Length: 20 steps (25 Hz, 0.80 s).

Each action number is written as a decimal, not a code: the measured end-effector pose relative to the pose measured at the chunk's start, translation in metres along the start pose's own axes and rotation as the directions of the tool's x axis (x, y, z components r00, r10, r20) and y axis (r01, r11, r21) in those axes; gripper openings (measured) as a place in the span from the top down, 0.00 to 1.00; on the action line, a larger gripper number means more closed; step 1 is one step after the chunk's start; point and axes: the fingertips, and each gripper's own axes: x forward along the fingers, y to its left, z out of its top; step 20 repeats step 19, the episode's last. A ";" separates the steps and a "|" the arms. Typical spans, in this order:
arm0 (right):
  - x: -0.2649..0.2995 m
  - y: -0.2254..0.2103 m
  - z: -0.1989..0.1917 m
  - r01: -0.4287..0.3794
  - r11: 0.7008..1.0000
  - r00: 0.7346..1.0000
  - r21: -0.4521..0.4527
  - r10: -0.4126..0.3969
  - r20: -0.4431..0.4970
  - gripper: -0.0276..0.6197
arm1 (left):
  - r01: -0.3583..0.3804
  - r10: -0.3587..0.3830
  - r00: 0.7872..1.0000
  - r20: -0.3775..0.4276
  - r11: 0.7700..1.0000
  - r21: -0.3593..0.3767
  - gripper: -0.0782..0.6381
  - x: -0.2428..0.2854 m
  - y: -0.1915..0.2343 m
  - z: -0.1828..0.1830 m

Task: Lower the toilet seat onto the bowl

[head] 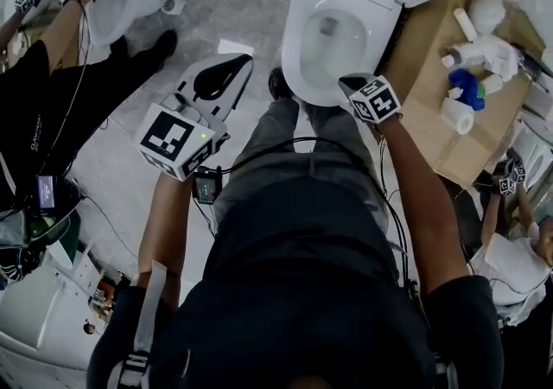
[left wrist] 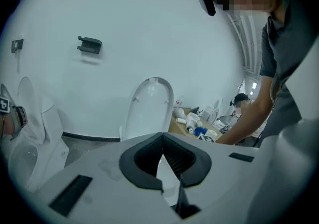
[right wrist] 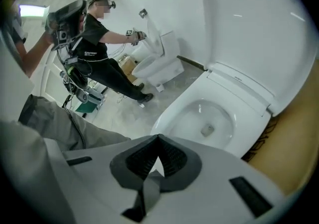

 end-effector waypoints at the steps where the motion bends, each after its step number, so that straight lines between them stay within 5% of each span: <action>1: -0.007 0.004 -0.005 0.012 1.000 1.000 0.000 -0.012 -0.010 0.95 | 0.007 -0.007 1.000 -0.003 1.000 0.006 0.88 -0.002 -0.003 0.000; 11: -0.085 0.030 -0.069 0.150 0.981 0.989 0.124 -0.150 -0.009 0.95 | -0.004 0.005 1.000 -0.014 0.997 0.079 0.88 -0.039 -0.001 0.004; 20: -0.099 0.055 -0.195 0.214 0.915 0.972 0.343 -0.164 -0.168 0.95 | 0.012 -0.007 0.997 -0.080 0.998 0.061 0.88 -0.046 -0.002 -0.022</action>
